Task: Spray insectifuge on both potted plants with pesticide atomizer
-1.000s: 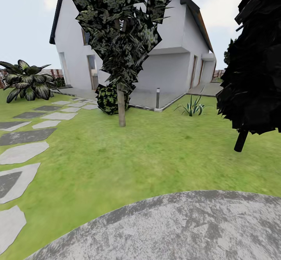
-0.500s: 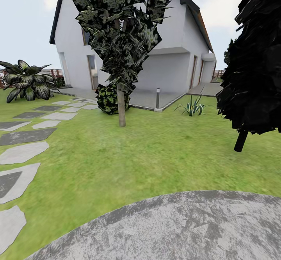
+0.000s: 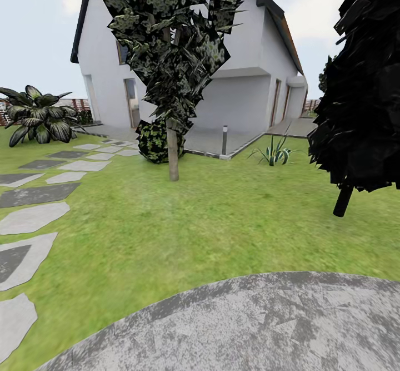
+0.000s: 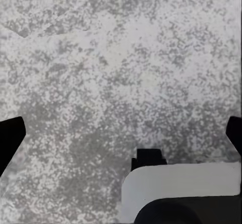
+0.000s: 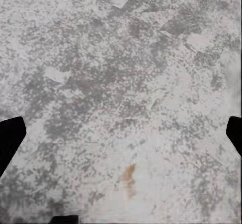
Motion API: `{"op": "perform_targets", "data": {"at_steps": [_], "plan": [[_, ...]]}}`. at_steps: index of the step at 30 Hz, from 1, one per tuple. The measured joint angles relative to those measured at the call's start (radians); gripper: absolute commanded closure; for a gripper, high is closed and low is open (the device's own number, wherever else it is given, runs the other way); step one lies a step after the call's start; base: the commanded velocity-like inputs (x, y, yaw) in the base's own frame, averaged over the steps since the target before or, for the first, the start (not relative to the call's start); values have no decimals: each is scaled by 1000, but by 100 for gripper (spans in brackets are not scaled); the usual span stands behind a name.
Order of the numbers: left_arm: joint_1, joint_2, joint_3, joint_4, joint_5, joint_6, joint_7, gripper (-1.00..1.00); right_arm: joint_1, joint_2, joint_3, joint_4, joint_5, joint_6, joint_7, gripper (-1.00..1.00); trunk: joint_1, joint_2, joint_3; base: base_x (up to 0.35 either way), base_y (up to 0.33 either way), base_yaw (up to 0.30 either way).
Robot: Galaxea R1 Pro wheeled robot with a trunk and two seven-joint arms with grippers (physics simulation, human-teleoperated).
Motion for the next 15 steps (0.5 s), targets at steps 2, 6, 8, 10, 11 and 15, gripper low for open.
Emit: {"op": "perform_targets", "data": {"at_steps": [2, 6, 8, 10, 11, 15], "plan": [[-10, 2, 0, -21, 1, -2, 0, -100, -1, -1, 2, -89, 1, -1, 0, -100, 0, 0, 0, 0, 0, 0], [-44, 3, 0, -86, 1, -1, 0, -100, -7, -2, 3, -183, 1, -1, 0, -100, 0, 0, 0, 0, 0, 0], [-74, 3, 0, -127, 2, 0, 1, -100, -29, -2, 3, -234, 1, -1, 1, -100, 0, 0, 0, 0, 0, 0], [-98, 3, 1, -139, 2, 1, 1, -100, -39, -2, 3, -248, 2, -1, 1, -100, 0, 0, 0, 0, 0, 0], [-115, 3, 1, -143, 4, 1, 1, -100, -42, -2, 3, -252, 2, -1, 1, -100, 0, 0, 0, 0, 0, 0], [-149, 2, 10, -140, 6, -1, 1, -100, -48, -2, 3, -252, 3, -1, 1, -100, 0, 0, 0, 0, 0, 0]]}}
